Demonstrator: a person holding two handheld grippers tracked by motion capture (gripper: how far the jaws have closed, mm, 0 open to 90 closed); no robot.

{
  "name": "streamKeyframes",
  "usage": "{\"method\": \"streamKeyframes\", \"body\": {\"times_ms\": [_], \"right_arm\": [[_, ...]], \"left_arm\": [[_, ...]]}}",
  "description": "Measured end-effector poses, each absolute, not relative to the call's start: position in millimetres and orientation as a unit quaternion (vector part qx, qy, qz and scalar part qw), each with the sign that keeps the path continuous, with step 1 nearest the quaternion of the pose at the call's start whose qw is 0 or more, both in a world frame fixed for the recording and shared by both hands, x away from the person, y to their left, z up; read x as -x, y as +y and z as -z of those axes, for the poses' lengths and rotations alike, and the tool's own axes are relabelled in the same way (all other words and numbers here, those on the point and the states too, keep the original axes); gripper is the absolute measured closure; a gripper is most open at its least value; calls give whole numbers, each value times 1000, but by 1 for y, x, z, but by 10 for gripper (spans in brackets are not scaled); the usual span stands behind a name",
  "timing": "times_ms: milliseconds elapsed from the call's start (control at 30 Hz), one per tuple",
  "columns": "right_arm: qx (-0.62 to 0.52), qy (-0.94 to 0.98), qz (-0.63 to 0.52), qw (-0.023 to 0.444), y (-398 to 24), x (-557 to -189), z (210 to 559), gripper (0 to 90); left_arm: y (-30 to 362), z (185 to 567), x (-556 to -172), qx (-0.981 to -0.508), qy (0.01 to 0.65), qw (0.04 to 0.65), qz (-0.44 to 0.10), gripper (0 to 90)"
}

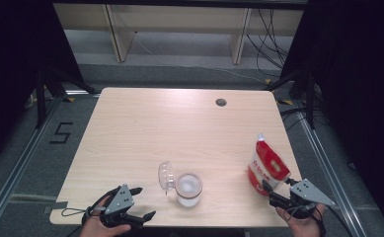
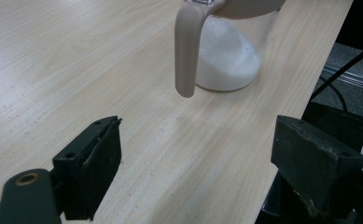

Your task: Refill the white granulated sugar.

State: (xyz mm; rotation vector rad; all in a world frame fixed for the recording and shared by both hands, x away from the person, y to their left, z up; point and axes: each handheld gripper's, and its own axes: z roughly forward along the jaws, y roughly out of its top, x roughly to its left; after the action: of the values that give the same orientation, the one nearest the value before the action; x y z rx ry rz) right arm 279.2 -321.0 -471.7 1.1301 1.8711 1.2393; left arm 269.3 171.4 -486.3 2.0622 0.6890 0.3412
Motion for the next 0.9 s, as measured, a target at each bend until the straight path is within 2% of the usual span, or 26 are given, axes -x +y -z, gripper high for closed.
{"method": "streamKeyframes", "body": {"times_ms": [300, 333, 433, 900], "right_arm": [[-425, 708, -468, 315, -323, -270, 473, 305], [-437, 707, -467, 300, -322, -267, 472, 304], [-430, 714, -461, 303, -322, -266, 473, 288], [-441, 718, -451, 294, -320, -256, 476, 278]], "left_arm": [[171, 484, -270, -834, 279, 455, -141, 158], [171, 485, -270, -831, 280, 460, -142, 158], [172, 484, -270, -835, 279, 452, -142, 158], [174, 483, -270, -832, 282, 456, -142, 158]]}}
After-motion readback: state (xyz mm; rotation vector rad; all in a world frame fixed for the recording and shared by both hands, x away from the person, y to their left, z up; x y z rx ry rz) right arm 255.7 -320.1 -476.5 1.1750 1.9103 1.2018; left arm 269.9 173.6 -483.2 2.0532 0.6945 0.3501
